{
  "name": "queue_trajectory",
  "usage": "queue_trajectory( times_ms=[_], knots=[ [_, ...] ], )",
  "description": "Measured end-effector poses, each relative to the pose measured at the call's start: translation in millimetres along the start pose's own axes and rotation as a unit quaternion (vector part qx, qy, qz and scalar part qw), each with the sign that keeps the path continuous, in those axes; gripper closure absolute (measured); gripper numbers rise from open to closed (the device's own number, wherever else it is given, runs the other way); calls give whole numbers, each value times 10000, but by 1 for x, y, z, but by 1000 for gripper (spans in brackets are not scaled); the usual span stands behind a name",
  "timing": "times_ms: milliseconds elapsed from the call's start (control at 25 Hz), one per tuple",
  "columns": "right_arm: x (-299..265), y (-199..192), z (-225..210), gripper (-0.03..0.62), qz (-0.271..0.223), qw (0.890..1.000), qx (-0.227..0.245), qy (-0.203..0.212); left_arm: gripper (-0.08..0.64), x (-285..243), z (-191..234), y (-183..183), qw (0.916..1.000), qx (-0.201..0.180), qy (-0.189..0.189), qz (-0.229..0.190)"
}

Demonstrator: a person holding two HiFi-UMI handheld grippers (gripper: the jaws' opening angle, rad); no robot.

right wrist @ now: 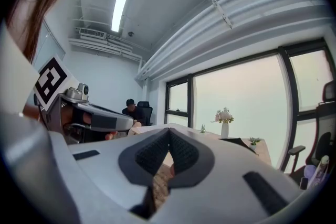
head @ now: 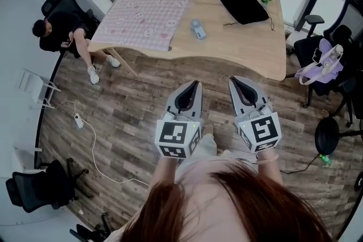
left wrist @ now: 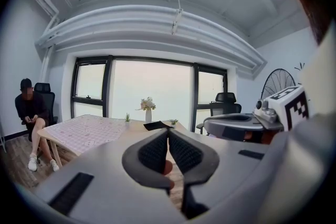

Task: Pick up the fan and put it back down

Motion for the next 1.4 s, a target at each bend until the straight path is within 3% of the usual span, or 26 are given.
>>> queue_trajectory(
  times_ms=[920,1400],
  knots=[
    [-138,16,-19,592,121,9997,73,-186,546,-88,116,14,9995,23,-276,-123],
    [-178,12,-27,592,279,9994,75,-207,546,-124,145,13,9989,137,-435,-145]
  ],
)
Point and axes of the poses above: the fingertips, and each gripper's own axes: x backward along the fingers, z to its left, y out of its top, the point moved 5 cm from there along x, backward along the fingers, and after that the axes turned 7 degrees about -x, right-handed, at the moved point
